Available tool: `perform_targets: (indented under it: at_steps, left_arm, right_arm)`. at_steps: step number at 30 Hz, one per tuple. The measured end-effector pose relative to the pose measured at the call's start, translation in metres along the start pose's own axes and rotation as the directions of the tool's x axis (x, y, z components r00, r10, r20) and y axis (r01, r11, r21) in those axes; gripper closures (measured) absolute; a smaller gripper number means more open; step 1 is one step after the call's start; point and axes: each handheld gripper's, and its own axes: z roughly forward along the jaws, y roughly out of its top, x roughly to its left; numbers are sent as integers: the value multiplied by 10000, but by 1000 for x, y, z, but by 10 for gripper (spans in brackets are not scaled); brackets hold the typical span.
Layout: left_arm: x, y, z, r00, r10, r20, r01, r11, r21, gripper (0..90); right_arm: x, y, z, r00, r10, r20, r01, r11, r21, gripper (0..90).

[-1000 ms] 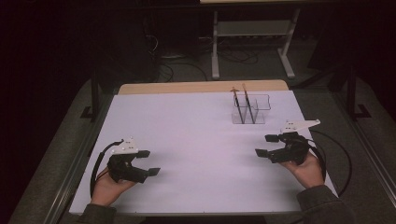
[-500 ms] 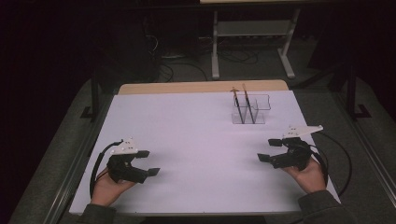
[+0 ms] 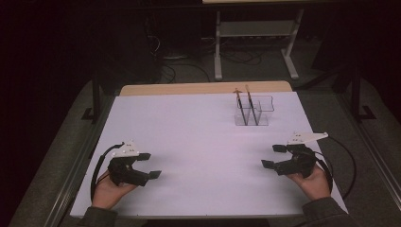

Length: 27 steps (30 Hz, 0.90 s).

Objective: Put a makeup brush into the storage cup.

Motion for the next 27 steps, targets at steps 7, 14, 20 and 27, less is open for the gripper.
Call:
perform_targets:
  at_steps: [7,14,20,27]
  left_arm:
    - [0,-1,0,10000,77,-25,-77,10000,33,209]
    - [1,-3,0,10000,47,-69,-47,10000,22,209]
    - [1,-5,0,10000,27,-74,-26,10000,63,209]
    - [2,-8,1,9999,61,-89,-60,10000,71,209]
  right_arm:
    - [3,-4,-1,10000,-29,-10,29,10000,-72,176]
    - [5,-8,-2,10000,8,-18,-8,9999,-108,175]
    - [6,-14,-1,10000,35,-26,-35,9999,-139,173]
    - [8,-19,-2,10000,63,-6,-63,9999,-135,172]
